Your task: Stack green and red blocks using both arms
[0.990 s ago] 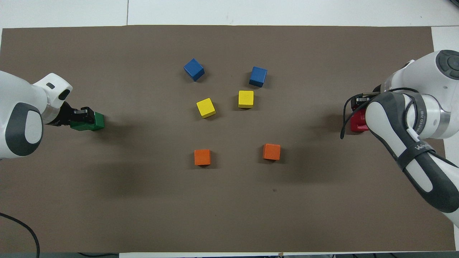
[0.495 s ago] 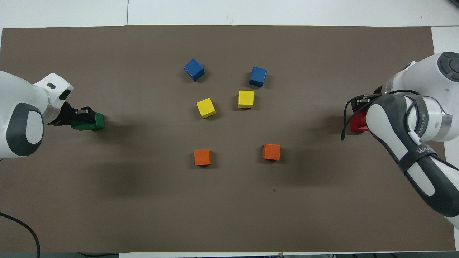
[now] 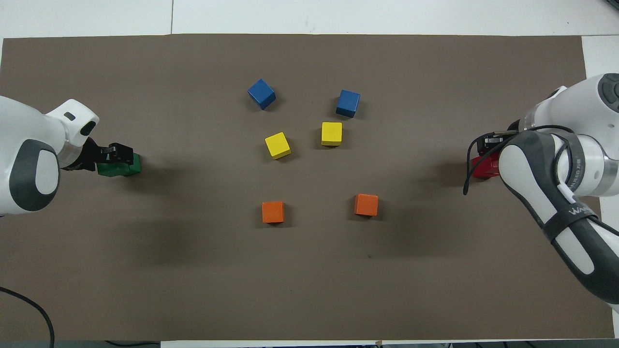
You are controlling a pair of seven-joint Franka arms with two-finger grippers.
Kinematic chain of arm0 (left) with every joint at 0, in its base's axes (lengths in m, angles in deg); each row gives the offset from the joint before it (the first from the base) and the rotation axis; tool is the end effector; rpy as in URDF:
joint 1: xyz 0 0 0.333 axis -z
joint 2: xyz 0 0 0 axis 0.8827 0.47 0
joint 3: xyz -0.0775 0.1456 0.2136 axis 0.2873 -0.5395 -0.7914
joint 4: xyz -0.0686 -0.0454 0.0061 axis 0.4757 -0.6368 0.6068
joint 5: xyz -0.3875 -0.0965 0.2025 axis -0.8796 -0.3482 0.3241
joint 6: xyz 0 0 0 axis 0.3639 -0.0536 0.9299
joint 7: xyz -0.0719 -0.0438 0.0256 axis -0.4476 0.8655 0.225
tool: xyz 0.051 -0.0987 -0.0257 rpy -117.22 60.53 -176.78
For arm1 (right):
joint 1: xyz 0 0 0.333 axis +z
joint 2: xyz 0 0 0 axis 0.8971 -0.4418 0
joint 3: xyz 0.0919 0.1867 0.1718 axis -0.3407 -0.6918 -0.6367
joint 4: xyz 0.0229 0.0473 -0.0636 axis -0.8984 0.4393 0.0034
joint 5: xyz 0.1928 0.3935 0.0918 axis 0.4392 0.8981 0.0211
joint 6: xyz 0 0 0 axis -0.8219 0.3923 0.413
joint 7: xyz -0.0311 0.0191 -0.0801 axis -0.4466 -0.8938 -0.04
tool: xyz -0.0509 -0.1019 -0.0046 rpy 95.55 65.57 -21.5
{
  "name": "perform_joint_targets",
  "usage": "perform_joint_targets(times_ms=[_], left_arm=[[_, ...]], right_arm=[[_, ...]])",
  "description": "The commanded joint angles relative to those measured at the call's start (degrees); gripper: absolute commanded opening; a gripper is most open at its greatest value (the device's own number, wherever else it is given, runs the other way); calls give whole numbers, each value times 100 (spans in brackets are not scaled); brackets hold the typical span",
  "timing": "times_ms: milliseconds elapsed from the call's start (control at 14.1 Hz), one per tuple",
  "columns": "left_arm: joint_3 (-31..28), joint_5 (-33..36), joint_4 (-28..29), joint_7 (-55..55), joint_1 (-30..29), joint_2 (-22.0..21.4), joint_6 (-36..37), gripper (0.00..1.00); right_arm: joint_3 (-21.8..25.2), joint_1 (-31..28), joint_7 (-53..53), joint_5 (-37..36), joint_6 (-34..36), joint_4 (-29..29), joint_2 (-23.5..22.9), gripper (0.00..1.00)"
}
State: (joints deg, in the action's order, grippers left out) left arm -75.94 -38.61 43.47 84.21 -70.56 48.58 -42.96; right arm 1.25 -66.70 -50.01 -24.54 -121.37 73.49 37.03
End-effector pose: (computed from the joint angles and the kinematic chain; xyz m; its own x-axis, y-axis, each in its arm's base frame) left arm 0.6213 0.0167 0.2768 0.9962 0.0794 -0.0369 0.0798 -0.9968 0.0083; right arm 0.6310 -0.0435 0.2718 0.9980 -0.0427 -0.0472 -0.0424 -0.9991 0.0078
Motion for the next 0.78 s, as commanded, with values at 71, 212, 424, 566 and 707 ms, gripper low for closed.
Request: perform_joint_targets(times_ms=[71, 212, 424, 566, 707], left_arm=[[-18, -56, -212, -52, 24, -290, 450, 100], [-10, -21, -633, -70, 24, -544, 1100, 100], [-1, -21, -1565, -97, -11, -685, 2365, 100], [-1, -21, -1673, -88, 24, -983, 2737, 100], [8, -21, -1611, -88, 33, -1291, 3123, 100]], right_arm=[[-47, -165, -58, -10, -93, 243, 199, 0], [-47, -183, -75, -10, -111, 278, 217, 0], [-47, -218, -75, -10, -128, 322, 243, 0], [-47, -227, -75, -10, -172, 331, 235, 0], [-47, -227, -75, -10, -207, 375, 243, 0]])
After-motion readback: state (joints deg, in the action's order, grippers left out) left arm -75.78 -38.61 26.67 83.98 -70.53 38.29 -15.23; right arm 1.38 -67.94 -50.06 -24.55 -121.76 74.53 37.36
